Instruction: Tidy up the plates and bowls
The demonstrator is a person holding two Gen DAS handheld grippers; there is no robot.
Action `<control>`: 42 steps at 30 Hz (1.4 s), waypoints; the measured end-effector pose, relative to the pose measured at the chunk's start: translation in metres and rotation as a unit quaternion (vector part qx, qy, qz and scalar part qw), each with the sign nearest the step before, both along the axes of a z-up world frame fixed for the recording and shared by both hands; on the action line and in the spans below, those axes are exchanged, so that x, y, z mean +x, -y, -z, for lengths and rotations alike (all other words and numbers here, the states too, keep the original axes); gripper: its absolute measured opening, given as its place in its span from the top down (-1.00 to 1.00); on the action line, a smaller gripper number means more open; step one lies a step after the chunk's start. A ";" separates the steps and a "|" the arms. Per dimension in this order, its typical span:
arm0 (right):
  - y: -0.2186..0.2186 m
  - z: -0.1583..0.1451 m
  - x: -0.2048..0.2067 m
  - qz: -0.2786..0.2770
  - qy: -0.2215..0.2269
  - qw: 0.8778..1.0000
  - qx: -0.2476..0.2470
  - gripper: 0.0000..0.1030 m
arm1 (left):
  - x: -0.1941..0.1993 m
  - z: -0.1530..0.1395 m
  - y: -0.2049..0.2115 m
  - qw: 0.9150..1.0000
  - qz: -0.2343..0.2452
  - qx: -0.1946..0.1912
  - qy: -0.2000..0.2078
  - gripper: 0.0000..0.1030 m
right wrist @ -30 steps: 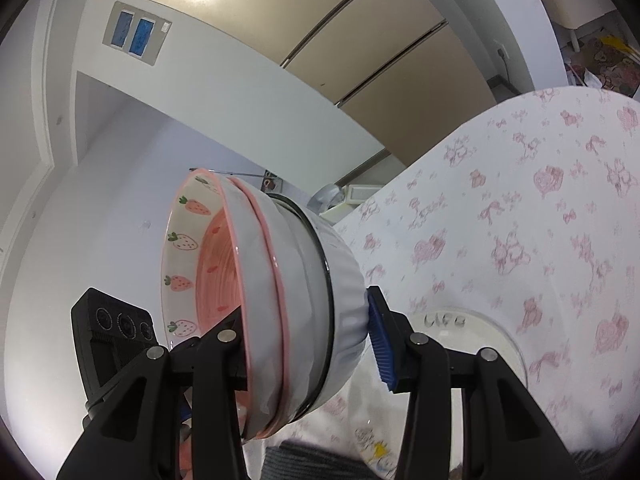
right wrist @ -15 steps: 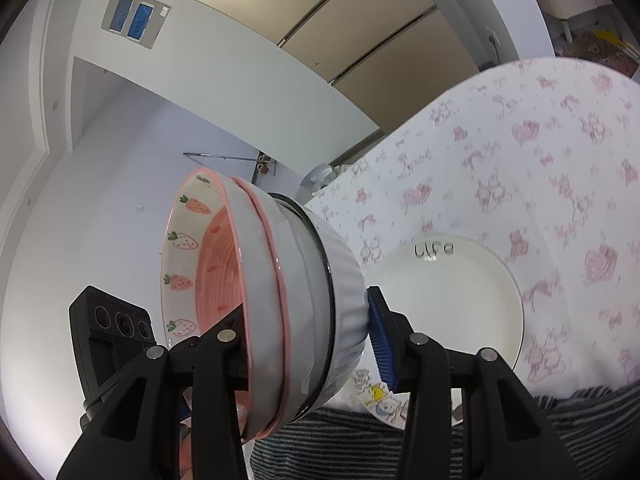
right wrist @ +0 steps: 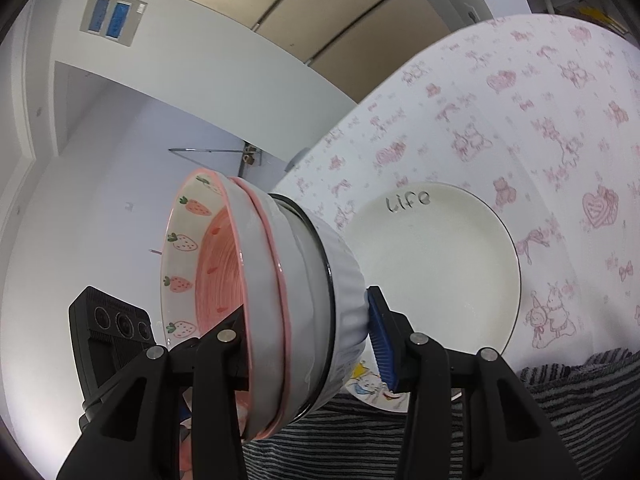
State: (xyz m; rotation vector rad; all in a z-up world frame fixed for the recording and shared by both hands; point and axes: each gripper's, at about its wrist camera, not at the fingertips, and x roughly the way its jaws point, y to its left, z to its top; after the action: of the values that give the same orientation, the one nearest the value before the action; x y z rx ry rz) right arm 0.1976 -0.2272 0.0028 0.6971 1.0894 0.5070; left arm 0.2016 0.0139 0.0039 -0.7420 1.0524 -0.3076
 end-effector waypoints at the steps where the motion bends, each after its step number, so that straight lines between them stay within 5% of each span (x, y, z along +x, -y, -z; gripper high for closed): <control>1: 0.000 0.004 0.001 0.000 -0.004 1.000 -0.002 0.18 | 0.001 0.004 0.000 1.000 0.003 0.000 -0.004 0.13; 22: 0.005 0.069 0.026 0.001 -0.071 0.997 -0.009 0.18 | 0.032 0.079 0.004 0.997 0.033 -0.004 -0.063 0.11; 38: 0.005 0.071 0.029 0.005 -0.055 0.997 -0.051 0.18 | 0.036 0.086 0.013 0.997 0.051 0.019 -0.057 0.10; 42: 0.003 0.070 0.028 0.005 -0.051 0.997 -0.060 0.12 | 0.035 0.080 0.018 0.996 0.059 0.052 -0.046 0.11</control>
State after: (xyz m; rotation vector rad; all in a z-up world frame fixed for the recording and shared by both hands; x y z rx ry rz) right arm 0.2260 -0.2304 -0.0672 0.6283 1.2016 0.3980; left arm 0.2369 -0.0039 -0.0763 -0.6065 1.1938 -0.3202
